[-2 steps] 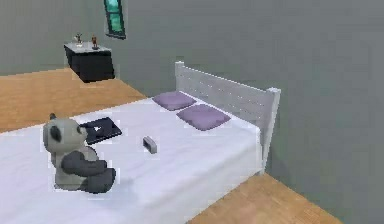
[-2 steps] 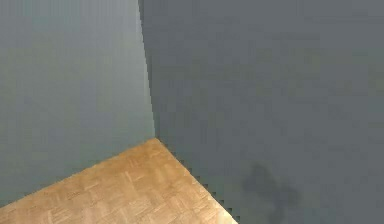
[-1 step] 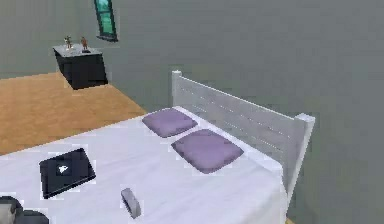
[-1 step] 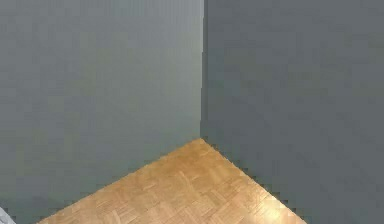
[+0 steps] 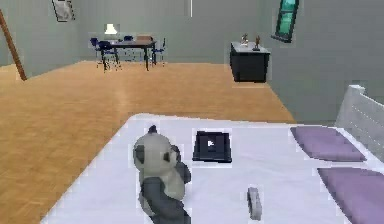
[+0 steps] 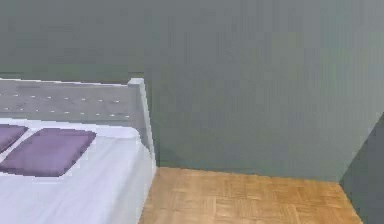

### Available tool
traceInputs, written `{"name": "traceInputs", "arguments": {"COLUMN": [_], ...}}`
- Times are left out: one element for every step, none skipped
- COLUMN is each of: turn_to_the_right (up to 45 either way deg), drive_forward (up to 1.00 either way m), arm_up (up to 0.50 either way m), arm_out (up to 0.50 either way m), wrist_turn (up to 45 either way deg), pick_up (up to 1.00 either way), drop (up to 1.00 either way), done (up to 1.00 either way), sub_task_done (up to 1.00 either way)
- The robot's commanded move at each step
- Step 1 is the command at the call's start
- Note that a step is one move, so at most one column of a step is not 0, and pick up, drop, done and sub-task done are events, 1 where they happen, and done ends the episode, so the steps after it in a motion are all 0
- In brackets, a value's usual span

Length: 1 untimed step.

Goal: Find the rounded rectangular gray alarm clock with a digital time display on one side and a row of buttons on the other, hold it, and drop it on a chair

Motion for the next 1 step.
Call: {"name": "traceInputs", "arguments": {"turn_to_the_right": [-45.0], "drive_forward": [0.00], "arm_up": [0.00], "arm_out": [0.00], "wrist_turn": [0.0], "pick_up": [0.00], "drop": [0.00], "done": [0.00], "sub_task_done": [0.00]}}
